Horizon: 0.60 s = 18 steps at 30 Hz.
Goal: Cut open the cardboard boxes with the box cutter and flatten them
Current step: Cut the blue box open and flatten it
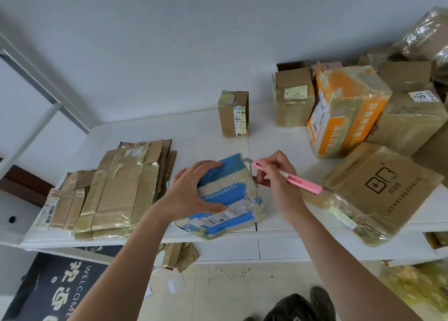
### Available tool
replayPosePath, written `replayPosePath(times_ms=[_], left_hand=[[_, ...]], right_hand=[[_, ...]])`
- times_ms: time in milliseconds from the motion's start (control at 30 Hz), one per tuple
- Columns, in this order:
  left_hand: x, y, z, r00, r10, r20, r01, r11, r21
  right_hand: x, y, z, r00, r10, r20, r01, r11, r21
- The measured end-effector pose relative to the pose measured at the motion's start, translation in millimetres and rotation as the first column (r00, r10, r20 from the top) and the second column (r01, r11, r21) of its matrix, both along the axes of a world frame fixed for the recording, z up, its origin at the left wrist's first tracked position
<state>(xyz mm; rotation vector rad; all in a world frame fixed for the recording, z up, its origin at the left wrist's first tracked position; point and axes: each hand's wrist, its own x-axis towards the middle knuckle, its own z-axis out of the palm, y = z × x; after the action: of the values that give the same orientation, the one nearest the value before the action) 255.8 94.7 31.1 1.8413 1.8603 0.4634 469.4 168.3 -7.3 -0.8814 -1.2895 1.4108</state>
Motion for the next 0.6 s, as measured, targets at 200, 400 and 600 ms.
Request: replayPosePath(times_ms=[200, 400, 600], left_hand=[[-0.6, -0.1, -2.3, 1.0, -0.01, -0.002, 0.01, 1.0, 0.024], [0.6, -1.3, -0.5, 1.0, -0.002, -0.008, 0.002, 1.0, 0.014], [0.0, -0.2, -0.1, 1.0, 0.006, -0.002, -0.006, 1.0, 0.0]], right_hand=[[-4.1, 1.1, 1.3, 1.0, -0.004, 0.009, 0.004, 1.0, 0.014], [-6.9, 3.2, -0.3, 0.999, 0.014, 0.03, -0.016, 0.999, 0.048], [0.0, 7.5, 4.5, 0.99, 0.072, 0.125, -0.082, 0.994, 0.074]])
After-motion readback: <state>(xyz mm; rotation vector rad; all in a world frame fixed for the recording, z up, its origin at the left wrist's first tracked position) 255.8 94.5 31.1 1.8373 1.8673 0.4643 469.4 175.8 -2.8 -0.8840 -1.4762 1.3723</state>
